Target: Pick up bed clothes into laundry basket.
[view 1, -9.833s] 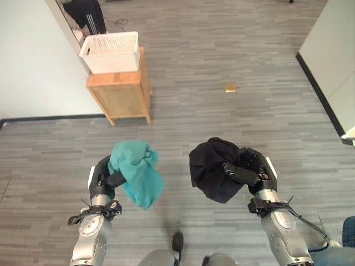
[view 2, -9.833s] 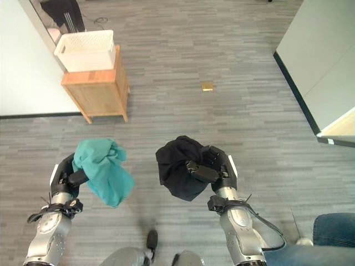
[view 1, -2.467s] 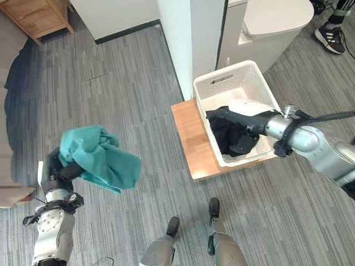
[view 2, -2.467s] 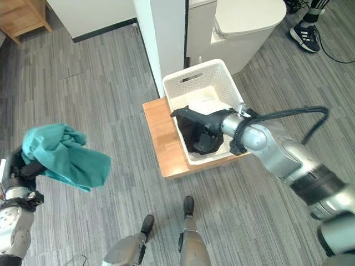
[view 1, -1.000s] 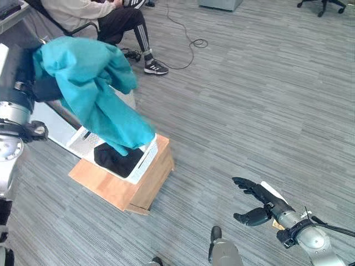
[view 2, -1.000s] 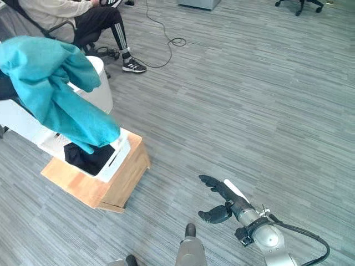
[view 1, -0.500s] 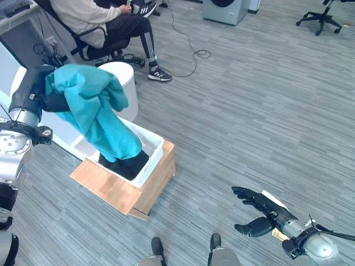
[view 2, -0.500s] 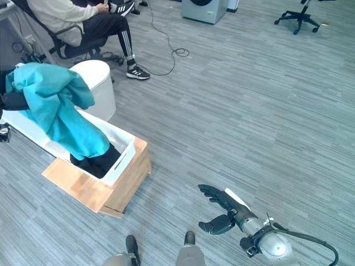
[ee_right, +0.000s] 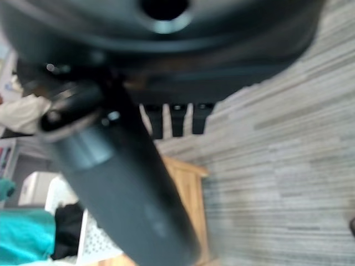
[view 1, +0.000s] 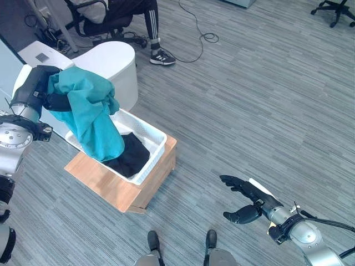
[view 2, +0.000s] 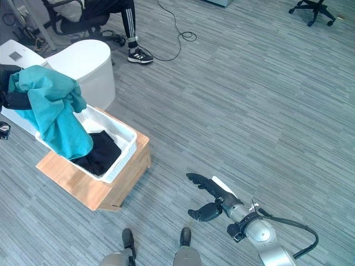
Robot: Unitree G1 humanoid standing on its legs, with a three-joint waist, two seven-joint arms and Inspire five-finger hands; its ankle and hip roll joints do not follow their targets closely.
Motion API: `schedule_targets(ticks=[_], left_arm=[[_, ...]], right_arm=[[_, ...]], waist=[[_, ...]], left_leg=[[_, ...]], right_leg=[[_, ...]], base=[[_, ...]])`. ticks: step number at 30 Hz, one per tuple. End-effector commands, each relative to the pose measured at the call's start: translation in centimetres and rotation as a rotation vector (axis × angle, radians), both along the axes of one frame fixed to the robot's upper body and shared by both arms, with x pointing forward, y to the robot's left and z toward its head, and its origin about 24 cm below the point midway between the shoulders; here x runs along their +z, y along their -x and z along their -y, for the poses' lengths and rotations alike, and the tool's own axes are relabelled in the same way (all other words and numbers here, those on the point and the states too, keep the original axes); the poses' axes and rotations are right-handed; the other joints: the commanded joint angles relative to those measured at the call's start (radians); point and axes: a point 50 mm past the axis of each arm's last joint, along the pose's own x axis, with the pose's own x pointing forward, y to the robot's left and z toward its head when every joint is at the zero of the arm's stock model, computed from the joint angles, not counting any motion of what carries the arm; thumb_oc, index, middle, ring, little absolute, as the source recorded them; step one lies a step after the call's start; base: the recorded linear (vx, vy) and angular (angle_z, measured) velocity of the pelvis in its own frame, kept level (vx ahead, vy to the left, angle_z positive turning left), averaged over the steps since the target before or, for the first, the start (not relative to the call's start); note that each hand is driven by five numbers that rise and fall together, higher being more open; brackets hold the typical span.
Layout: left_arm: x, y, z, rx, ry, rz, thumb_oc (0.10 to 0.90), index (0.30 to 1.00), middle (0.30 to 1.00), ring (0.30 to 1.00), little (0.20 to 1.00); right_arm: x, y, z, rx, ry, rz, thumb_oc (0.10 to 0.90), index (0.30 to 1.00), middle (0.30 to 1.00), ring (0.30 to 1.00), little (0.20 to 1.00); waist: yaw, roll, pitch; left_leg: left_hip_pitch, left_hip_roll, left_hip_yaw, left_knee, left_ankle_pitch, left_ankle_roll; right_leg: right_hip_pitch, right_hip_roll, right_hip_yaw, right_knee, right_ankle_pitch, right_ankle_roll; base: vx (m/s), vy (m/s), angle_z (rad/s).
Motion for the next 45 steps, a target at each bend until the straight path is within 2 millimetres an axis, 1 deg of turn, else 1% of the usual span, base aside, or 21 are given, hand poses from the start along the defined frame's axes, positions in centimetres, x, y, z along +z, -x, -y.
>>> schedule_targets(ticks=[1,7,8,13,14,15,19,24,25,26,32,34,35,36,37,39,40,41,42,44,45], left_arm=[[10.0,1.3,-1.2,0.061,-0.012,0.358,0.4,0.3,0.3,0.3,0.3],[8.5,0.6,-2.6,0.166,-0.065,0.253,0.4,0.3,0.3,0.3,0.3],[7.5,0.2,-2.8,0.193,-0.095,0.193,0.4,0.3,0.3,0.3,0.3],[6.3,-0.9,-2.3,0.21,-0.217,0.077,0.4,0.3,0.3,0.3,0.3],[5.4,-1.5,-2.0,0.215,-0.262,0.02,0.4,0.3,0.3,0.3,0.3],[5.5,-1.5,-2.0,0.215,-0.263,0.02,0.4,0.3,0.3,0.3,0.3],[4.0,-2.1,-1.8,0.228,-0.308,-0.05,0.4,0.3,0.3,0.3,0.3],[2.9,-2.5,-1.6,0.234,-0.355,-0.117,0.4,0.3,0.3,0.3,0.3],[2.7,-2.6,-1.7,0.245,-0.381,-0.144,0.535,0.502,0.502,0.502,0.502],[2.9,-2.6,-1.8,0.252,-0.387,-0.139,0.8,0.9,0.9,0.9,0.9],[4.5,-2.4,-2.0,0.272,-0.536,-0.206,0.8,0.9,0.9,0.9,0.9],[5.8,-2.3,-1.9,0.275,-0.665,-0.248,0.8,0.9,0.9,0.9,0.9],[7.6,-1.9,-1.7,0.28,-0.76,-0.242,0.8,0.9,0.9,0.9,0.9],[8.5,-1.7,-1.4,0.286,-0.811,-0.226,0.8,0.9,0.9,0.9,0.9],[8.6,-1.7,-1.3,0.287,-0.813,-0.223,0.8,0.9,0.9,0.9,0.9],[11.1,-1.2,-0.3,0.295,-0.951,-0.186,0.8,0.9,0.9,0.9,0.9],[11.3,-1.2,-0.2,0.297,-0.954,-0.185,0.8,0.9,0.9,0.9,0.9],[13.3,-0.3,0.6,0.304,-1.039,-0.132,0.8,0.9,0.9,0.9,0.9],[13.5,-0.3,0.7,0.307,-1.042,-0.13,0.8,0.9,0.9,0.9,0.9],[15.7,1.1,1.3,0.323,-1.09,-0.054,0.8,0.9,0.9,0.9,0.9],[15.8,1.2,1.4,0.325,-1.091,-0.053,0.8,0.9,0.9,0.9,0.9]], right_arm=[[2.7,-1.0,-1.2,0.066,-0.01,0.174,0.8,0.9,0.9,0.9,0.9],[2.6,-1.1,-1.5,0.083,-0.004,0.172,0.8,0.9,0.9,0.9,0.9],[2.7,-1.2,-1.9,0.095,-0.011,0.176,0.8,0.9,0.9,0.9,0.9],[3.1,-1.6,-2.4,0.123,-0.012,0.196,0.8,0.9,0.9,0.9,0.9],[3.3,-1.7,-2.7,0.137,-0.017,0.209,0.8,0.9,0.9,0.9,0.9],[3.3,-1.7,-2.8,0.136,-0.017,0.21,0.8,0.9,0.9,0.9,0.9],[3.3,-1.5,-3.3,0.138,-0.049,0.215,0.8,0.9,0.9,0.9,0.9],[3.2,-1.2,-3.5,0.149,-0.044,0.213,0.8,0.9,0.9,0.9,0.9],[3.3,-1.2,-3.5,0.154,-0.044,0.217,0.8,0.9,0.9,0.9,0.9],[3.3,-1.2,-3.6,0.155,-0.047,0.218,0.8,0.9,0.9,0.9,0.9],[3.4,-1.0,-3.3,0.156,-0.032,0.213,0.8,0.9,0.9,0.9,0.9],[3.4,-1.0,-2.9,0.154,-0.014,0.206,0.8,0.9,0.9,0.9,0.9],[3.3,-0.8,-2.5,0.153,-0.002,0.193,0.8,0.9,0.9,0.9,0.9],[3.3,-0.6,-2.5,0.153,0.0,0.185,0.8,0.9,0.9,0.9,0.9],[3.3,-0.7,-2.5,0.152,-0.003,0.187,0.8,0.9,0.9,0.9,0.9],[3.1,-0.5,-2.0,0.146,0.02,0.166,0.8,0.9,0.9,0.9,0.9],[3.1,-0.5,-2.0,0.145,0.015,0.168,0.8,0.9,0.9,0.9,0.9],[2.9,-0.3,-1.6,0.136,0.032,0.144,0.8,0.9,0.9,0.9,0.9],[2.9,-0.3,-1.6,0.136,0.028,0.147,0.8,0.9,0.9,0.9,0.9],[2.5,0.0,-1.2,0.123,0.039,0.117,0.8,0.9,0.9,0.9,0.9],[2.5,0.0,-1.3,0.124,0.038,0.119,0.8,0.9,0.9,0.9,0.9]], waist=[[-0.016,-0.039,-0.027],[-0.028,-0.08,-0.015],[-0.034,-0.096,-0.011],[-0.046,-0.12,-0.001],[-0.055,-0.133,0.005],[-0.054,-0.134,0.005],[-0.065,-0.163,0.008],[-0.071,-0.178,0.004],[-0.076,-0.181,0.004],[-0.075,-0.183,0.004],[-0.069,-0.176,0.001],[-0.065,-0.166,0.003],[-0.057,-0.153,0.002],[-0.051,-0.151,0.002],[-0.05,-0.154,0.002],[-0.03,-0.137,0.0],[-0.03,-0.141,0.002],[-0.01,-0.125,0.001],[-0.009,-0.128,0.003],[0.012,-0.122,-0.001],[0.012,-0.124,0.0]], left_leg=[[-0.032,0.017,-0.008,-0.015,-0.014,-0.046],[-0.057,0.025,0.007,-0.015,-0.014,-0.046],[-0.062,0.027,0.013,-0.015,-0.014,-0.047],[-0.077,0.03,0.021,-0.016,-0.014,-0.045],[-0.082,0.033,0.027,-0.016,-0.013,-0.045],[-0.083,0.033,0.028,-0.016,-0.013,-0.045],[-0.082,0.036,0.04,-0.017,-0.017,-0.042],[-0.085,0.038,0.048,-0.019,-0.021,-0.041],[-0.084,0.038,0.05,-0.019,-0.021,-0.041],[-0.084,0.038,0.051,-0.019,-0.022,-0.04],[-0.077,0.034,0.053,-0.019,-0.026,-0.038],[-0.076,0.033,0.048,-0.019,-0.026,-0.038],[-0.072,0.031,0.043,-0.017,-0.035,-0.037],[-0.072,0.03,0.039,-0.016,-0.034,-0.037],[-0.076,0.029,0.04,-0.019,-0.026,-0.037],[-0.077,0.026,0.028,-0.019,-0.026,-0.036],[-0.077,0.026,0.026,-0.019,-0.026,-0.036],[-0.073,0.023,0.016,-0.016,-0.033,-0.036],[-0.076,0.022,0.016,-0.018,-0.026,-0.035],[-0.074,0.02,0.006,-0.015,-0.033,-0.036],[-0.076,0.019,0.006,-0.017,-0.026,-0.035]], right_leg=[[0.007,-0.019,0.039,-0.032,-0.004,0.078],[-0.028,-0.01,0.057,-0.045,0.022,0.085],[-0.035,-0.006,0.063,-0.051,0.028,0.087],[-0.058,-0.004,0.072,-0.053,0.041,0.091],[-0.068,-0.002,0.077,-0.054,0.048,0.093],[-0.069,-0.002,0.078,-0.054,0.048,0.094],[-0.082,0.004,0.093,-0.059,0.059,0.097],[-0.09,0.006,0.097,-0.062,0.062,0.099],[-0.092,0.007,0.098,-0.062,0.063,0.099],[-0.092,0.007,0.098,-0.062,0.064,0.1],[-0.088,0.005,0.096,-0.063,0.063,0.101],[-0.084,0.003,0.089,-0.063,0.062,0.101],[-0.075,0.001,0.083,-0.063,0.055,0.103],[-0.073,0.0,0.079,-0.062,0.054,0.102],[-0.077,0.0,0.079,-0.063,0.059,0.101],[-0.07,-0.002,0.065,-0.064,0.056,0.101],[-0.07,-0.002,0.063,-0.064,0.056,0.101],[-0.058,-0.003,0.053,-0.064,0.046,0.102],[-0.061,-0.004,0.052,-0.065,0.051,0.101],[-0.048,-0.005,0.04,-0.065,0.041,0.102],[-0.051,-0.005,0.04,-0.066,0.047,0.1]], base=[[-0.02,0.042,-0.03],[-0.01,0.02,-0.11],[-0.01,0.017,-0.17],[-0.02,0.009,-0.07],[-0.03,0.016,-0.08],[-0.03,0.016,-0.1],[0.0,0.015,-0.16],[0.0,0.004,-0.03],[-0.01,0.003,-0.06],[-0.01,0.002,-0.05],[0.0,0.0,-0.01],[0.0,0.0,0.0],[0.0,0.0,0.0],[0.0,0.0,0.0],[0.0,0.0,0.0],[0.0,-0.038,0.03],[0.04,-0.042,0.06],[0.01,-0.021,0.07],[0.02,-0.03,0.09],[0.01,-0.024,0.16],[0.01,-0.029,0.17]])
